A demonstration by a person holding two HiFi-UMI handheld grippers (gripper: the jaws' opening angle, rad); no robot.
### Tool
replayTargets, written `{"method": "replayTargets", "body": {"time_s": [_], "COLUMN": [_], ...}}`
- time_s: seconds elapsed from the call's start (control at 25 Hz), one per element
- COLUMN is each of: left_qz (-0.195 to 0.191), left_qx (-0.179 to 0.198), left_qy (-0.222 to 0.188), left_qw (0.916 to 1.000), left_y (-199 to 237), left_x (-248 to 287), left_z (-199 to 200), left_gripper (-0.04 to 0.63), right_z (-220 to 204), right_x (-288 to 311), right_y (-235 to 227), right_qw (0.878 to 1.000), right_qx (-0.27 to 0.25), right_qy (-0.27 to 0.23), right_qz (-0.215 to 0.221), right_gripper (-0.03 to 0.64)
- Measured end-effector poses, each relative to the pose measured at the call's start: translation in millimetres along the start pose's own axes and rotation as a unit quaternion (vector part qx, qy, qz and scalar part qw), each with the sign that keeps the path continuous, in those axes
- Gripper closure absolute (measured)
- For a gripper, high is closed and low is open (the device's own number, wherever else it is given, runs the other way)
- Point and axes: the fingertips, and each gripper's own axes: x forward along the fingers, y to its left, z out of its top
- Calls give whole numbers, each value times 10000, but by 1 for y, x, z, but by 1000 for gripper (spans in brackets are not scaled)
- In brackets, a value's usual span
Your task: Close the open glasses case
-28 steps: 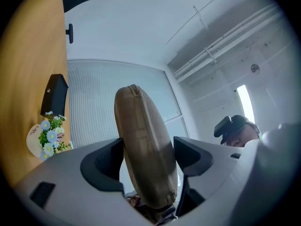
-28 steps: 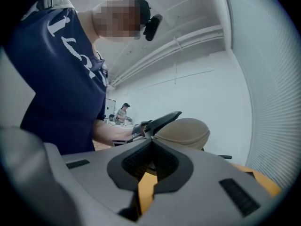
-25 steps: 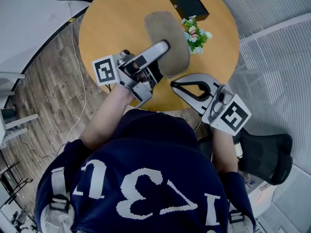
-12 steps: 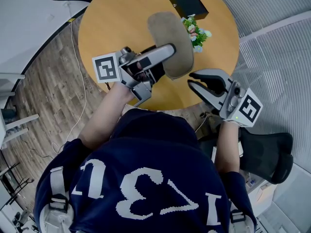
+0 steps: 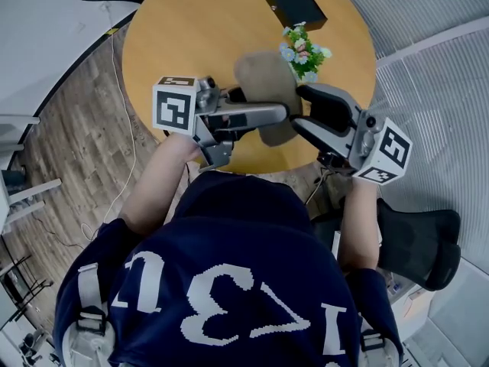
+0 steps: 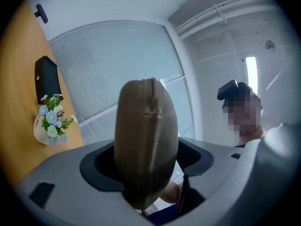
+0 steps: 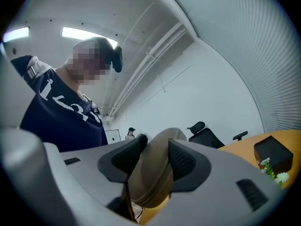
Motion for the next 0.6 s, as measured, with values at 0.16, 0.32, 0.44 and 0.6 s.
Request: {"method": "replayTargets", "body": {"time_s": [0.16, 0.32, 0.44, 0.6], "left_qz": [176, 35, 113, 363], "left_qx": [-149, -198, -134, 153], "left_qy": [-101, -388, -939, -1545], "left_qw": [9997, 9990, 9954, 9872], "left_y": [3, 4, 3, 2], "left_x": [0, -6, -17, -34], "left_z": [1, 13, 32, 63], "left_gripper": [271, 287, 290, 293], "right_z": [-2, 4, 2, -32], "right_x": [4, 9, 11, 7], "right_y": [-3, -3, -2, -14], "right_qw": [9996, 9992, 9996, 9948], "right_qx": [199, 183, -101, 130], "right_qy": [-177, -364, -122, 545], "right_qz": [11, 8, -231, -846], "right_gripper": [449, 462, 442, 442]}}
